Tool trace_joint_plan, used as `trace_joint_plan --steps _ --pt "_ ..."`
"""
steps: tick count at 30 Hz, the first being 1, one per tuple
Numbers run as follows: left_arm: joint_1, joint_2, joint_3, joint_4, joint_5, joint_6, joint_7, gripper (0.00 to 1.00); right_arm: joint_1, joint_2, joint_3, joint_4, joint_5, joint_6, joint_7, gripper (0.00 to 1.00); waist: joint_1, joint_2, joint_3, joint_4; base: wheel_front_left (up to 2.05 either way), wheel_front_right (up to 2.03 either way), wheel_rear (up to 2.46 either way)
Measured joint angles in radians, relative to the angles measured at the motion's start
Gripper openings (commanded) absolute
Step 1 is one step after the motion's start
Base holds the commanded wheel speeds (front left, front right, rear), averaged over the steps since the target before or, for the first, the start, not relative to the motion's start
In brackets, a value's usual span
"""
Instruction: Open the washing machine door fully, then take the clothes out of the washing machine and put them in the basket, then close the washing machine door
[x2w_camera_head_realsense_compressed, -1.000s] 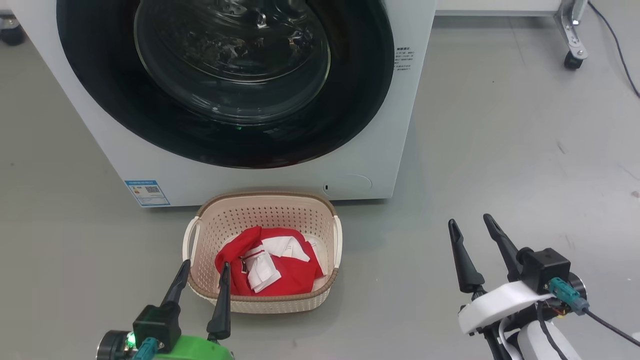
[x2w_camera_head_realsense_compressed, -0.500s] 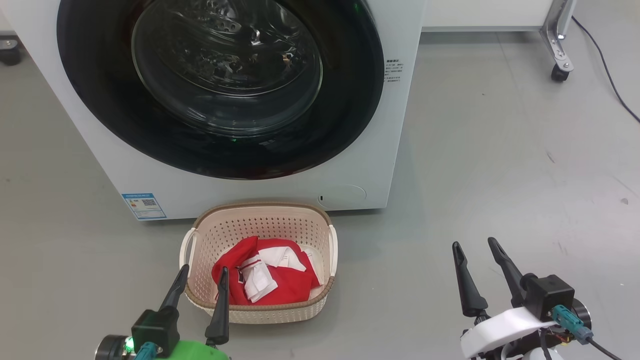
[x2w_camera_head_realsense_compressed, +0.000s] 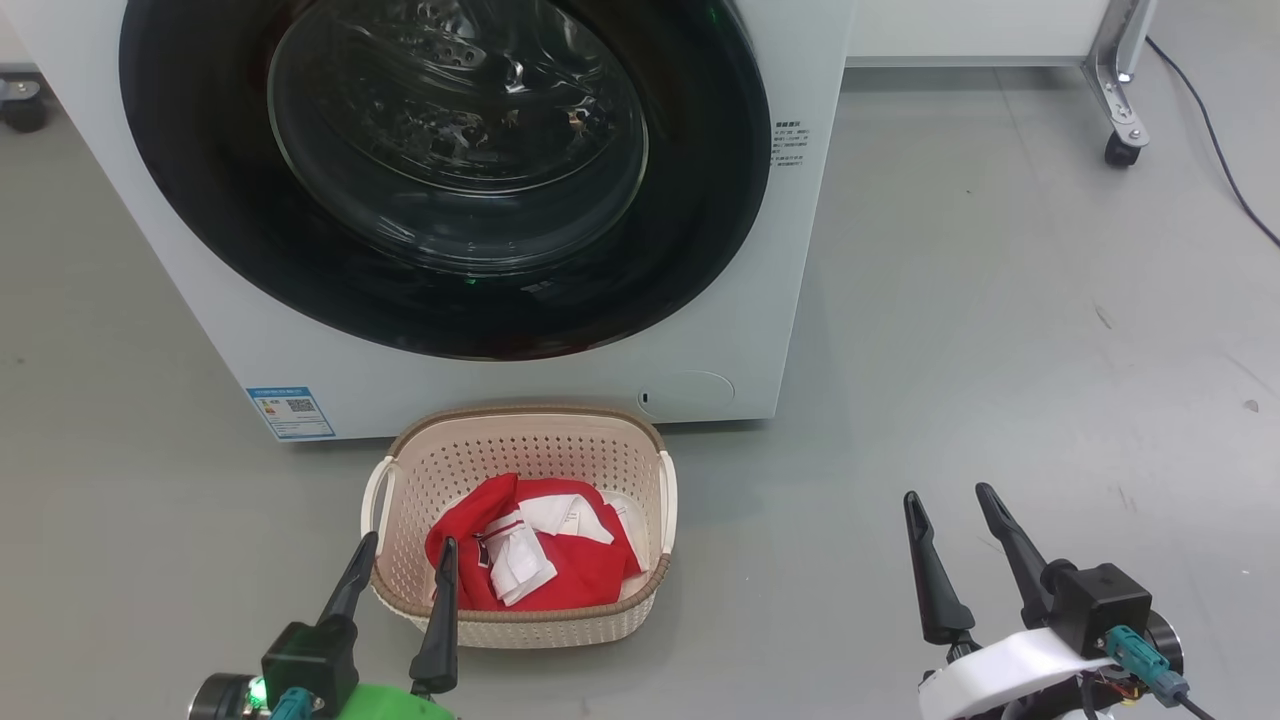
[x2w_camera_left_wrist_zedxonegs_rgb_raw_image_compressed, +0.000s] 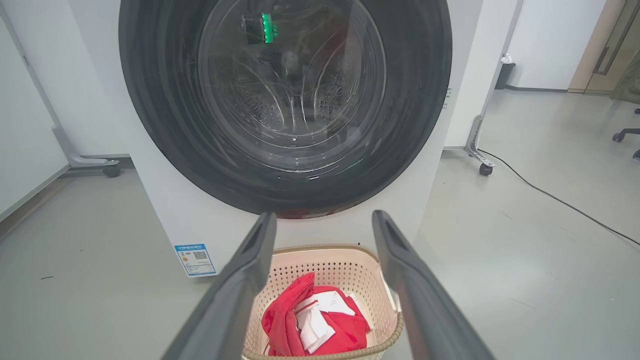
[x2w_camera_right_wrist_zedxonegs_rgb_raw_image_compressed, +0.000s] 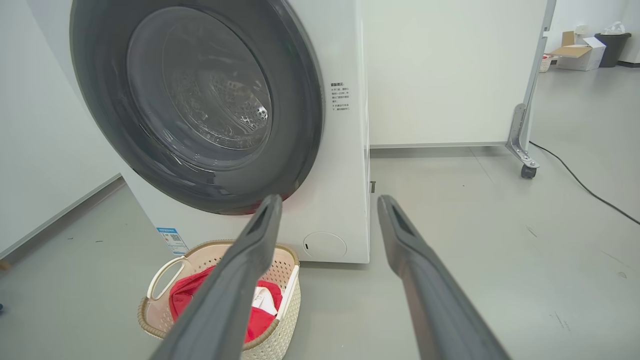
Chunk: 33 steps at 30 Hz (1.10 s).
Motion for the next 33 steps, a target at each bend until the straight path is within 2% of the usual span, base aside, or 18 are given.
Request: trace_joint_plan --steps 22,23,27,33 --pt "0.001 0.002 0.000 -0.021 0.017 0.006 0.010 1.00 0.038 0.002 0.004 -0.027 0.000 -0.019 0.000 1.00 0.0000 0.0000 0.000 -0.006 0.00 0.00 0.00" --pt "0.001 0.002 0.000 -0.023 0.017 0.006 0.010 0.00 0.038 0.002 0.004 -0.028 0.000 -0.019 0.000 0.00 0.0000 0.0000 0.001 -0.006 0.00 0.00 0.00" --pt "0.006 -0.003 -0.007 0.022 0.016 0.005 0.010 0.00 0.045 0.009 0.005 0.015 0.001 -0.019 0.006 0.00 0.0000 0.0000 0.001 -0.007 0.00 0.00 0.00" --pt "0.023 -0.004 -0.006 0.024 -0.016 -0.003 0.010 0.00 0.062 0.010 0.007 0.012 0.033 -0.017 0.006 0.00 0.0000 0.0000 0.000 -0.009 0.00 0.00 0.00"
